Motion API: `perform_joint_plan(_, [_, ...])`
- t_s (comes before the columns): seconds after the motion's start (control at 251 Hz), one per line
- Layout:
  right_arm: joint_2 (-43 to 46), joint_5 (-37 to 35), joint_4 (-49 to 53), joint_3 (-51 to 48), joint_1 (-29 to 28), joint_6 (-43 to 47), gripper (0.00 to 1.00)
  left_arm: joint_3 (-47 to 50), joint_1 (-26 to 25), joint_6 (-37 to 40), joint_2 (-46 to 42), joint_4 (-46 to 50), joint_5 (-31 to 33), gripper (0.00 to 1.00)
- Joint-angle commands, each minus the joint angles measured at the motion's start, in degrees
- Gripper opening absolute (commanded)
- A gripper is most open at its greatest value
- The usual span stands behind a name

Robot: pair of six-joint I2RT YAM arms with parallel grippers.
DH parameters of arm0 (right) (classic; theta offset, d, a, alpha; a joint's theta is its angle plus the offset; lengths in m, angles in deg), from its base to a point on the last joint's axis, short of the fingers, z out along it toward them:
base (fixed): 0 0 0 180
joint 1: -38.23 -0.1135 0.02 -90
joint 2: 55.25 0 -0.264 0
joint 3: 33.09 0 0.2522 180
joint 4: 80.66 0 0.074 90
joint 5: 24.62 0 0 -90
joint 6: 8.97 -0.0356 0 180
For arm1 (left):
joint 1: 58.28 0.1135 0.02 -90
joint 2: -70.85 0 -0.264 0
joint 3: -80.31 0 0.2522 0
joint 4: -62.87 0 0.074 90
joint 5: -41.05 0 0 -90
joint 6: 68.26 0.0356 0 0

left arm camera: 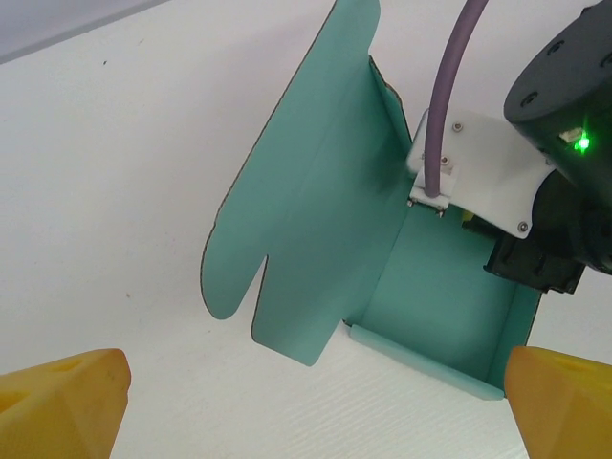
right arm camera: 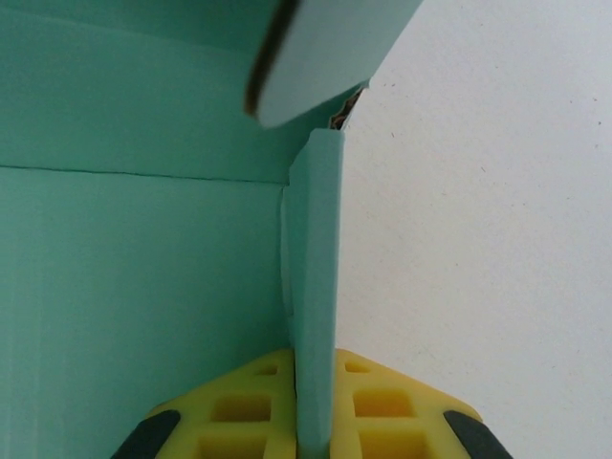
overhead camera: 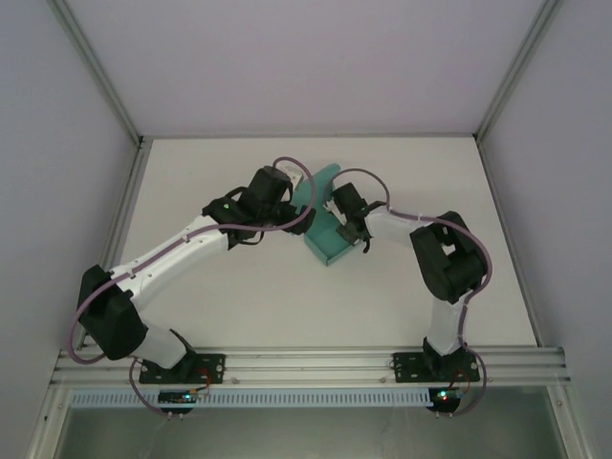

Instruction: Assemble paper box

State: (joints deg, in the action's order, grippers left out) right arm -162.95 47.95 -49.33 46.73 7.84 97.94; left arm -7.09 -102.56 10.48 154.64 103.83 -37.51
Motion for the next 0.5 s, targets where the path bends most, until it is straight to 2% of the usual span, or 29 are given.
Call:
perform_joint_plan(0.0, [-1.2, 3.4, 9.4, 1.3, 1.0, -5.3, 0.03, -1.0, 0.0, -0.8, 0.5, 0.3, 1.0, 1.00])
perform_joint_plan(0.068, [0.9, 5.0, 10.3, 1.8, 1.3, -12.5, 0.18, -0.5, 0.1, -0.9, 0.6, -0.3, 0.7, 1.00])
perform_joint_plan(0.172, [4.3, 9.6, 9.2, 1.0, 1.4, -22.1, 0.33, 0.2, 0.0, -1.1, 0.8, -1.3, 0.4, 1.00])
perform_joint_plan(0.247, [7.3, 12.2, 6.3, -1.8, 1.4, -25.2, 0.45, 0.6, 0.0, -0.9, 0.9, -1.8, 0.1, 1.00])
perform_joint_plan(0.395, [12.8, 10.9, 4.3, -4.6, 2.4, -29.0, 0.48, 0.9, 0.4, -0.7, 2.2, -2.5, -0.4, 0.99])
perform_joint_plan(0.495, [15.9, 10.8, 1.4, -7.3, 2.8, -29.5, 0.57, 1.7, 0.7, -1.7, 3.2, -3.6, -0.6, 1.00])
